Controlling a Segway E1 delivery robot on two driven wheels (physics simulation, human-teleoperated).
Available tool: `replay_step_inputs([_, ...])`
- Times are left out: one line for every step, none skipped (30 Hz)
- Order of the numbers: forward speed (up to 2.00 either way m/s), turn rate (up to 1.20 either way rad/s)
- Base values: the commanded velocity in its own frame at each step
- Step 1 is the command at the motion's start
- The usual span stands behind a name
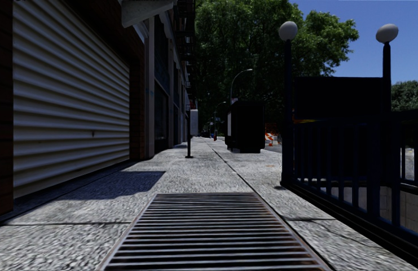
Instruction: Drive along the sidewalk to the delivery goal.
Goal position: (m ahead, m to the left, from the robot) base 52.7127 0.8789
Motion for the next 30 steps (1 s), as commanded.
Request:
replay_step_inputs([2.00,0.00])
replay_step_inputs([2.00,0.00])
replay_step_inputs([2.00,0.00])
replay_step_inputs([2.00,0.00])
replay_step_inputs([2.00,0.00])
replay_step_inputs([2.00,0.00])
replay_step_inputs([2.00,0.00])
replay_step_inputs([2.00,0.00])
replay_step_inputs([2.00,0.00])
replay_step_inputs([2.00,0.00])
replay_step_inputs([2.00,0.00])
replay_step_inputs([2.00,0.00])
replay_step_inputs([2.00,0.00])
replay_step_inputs([2.00,0.00])
replay_step_inputs([2.00,0.00])
replay_step_inputs([2.00,0.00])
replay_step_inputs([2.00,-0.04])
replay_step_inputs([2.00,-0.07])
replay_step_inputs([2.00,-0.08])
replay_step_inputs([2.00,-0.11])
replay_step_inputs([2.00,-0.11])
replay_step_inputs([2.00,-0.17])
replay_step_inputs([2.00,-0.20])
replay_step_inputs([2.00,-0.21])
replay_step_inputs([2.00,-0.21])
replay_step_inputs([2.00,-0.21])
replay_step_inputs([2.00,-0.22])
replay_step_inputs([2.00,-0.22])
replay_step_inputs([2.00,-0.22])
replay_step_inputs([2.00,-0.22])
